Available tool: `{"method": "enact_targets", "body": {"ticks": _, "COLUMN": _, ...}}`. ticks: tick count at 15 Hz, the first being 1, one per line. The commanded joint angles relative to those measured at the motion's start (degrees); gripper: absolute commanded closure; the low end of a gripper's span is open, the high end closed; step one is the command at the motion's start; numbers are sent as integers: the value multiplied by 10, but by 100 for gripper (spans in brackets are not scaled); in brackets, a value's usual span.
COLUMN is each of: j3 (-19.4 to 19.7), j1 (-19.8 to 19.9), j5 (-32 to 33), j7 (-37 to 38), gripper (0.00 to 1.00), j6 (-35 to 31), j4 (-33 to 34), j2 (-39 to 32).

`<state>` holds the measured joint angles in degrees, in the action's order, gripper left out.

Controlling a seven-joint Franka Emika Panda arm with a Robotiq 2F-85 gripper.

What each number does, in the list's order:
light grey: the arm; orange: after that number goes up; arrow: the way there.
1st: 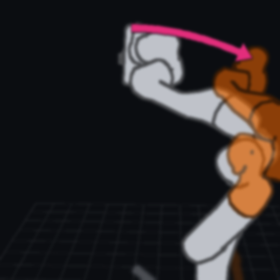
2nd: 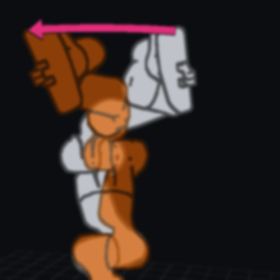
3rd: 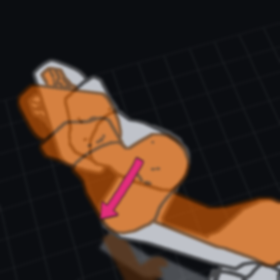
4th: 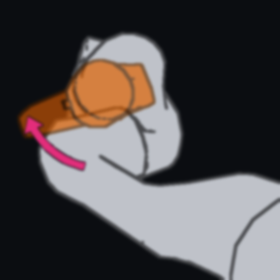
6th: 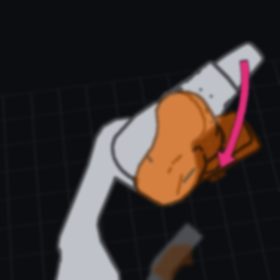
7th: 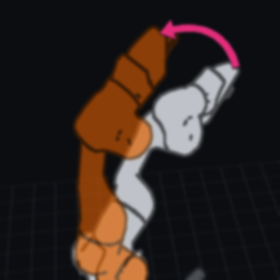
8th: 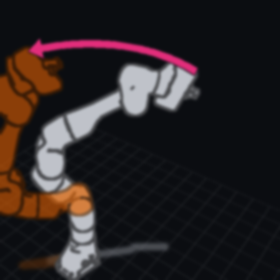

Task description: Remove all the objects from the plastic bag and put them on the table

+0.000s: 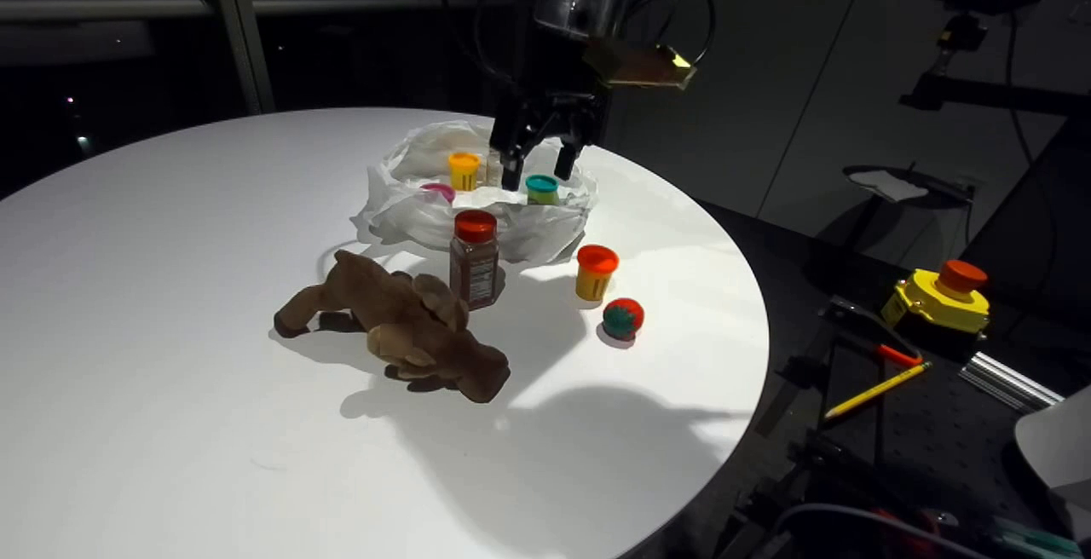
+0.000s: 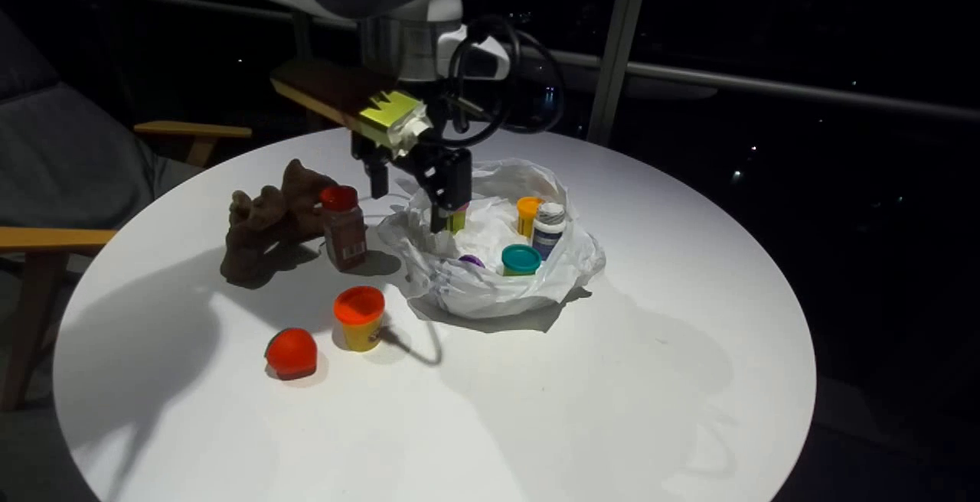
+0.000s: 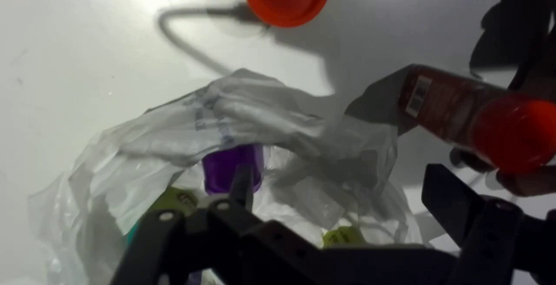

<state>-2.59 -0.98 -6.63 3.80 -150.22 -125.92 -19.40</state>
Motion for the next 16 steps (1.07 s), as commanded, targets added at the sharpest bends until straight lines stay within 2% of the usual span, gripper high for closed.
{"method": "enact_targets", "body": {"ticks": 1, "j3": 27, "j1": 13, "j5": -5, "j7": 30, "gripper": 0, "j6": 11, "j4": 71, "j2": -31}}
{"method": "enact_targets", "body": {"ticks": 9, "j3": 60, "j1": 29, "j5": 5, "j7": 55, "gripper": 0, "j6": 64, "j4": 206, "j2": -154}}
{"method": "enact_targets", "body": {"ticks": 16, "j3": 82, "j1": 17, "j5": 21, "j7": 91, "gripper": 0, "j6": 84, "j4": 270, "j2": -225}}
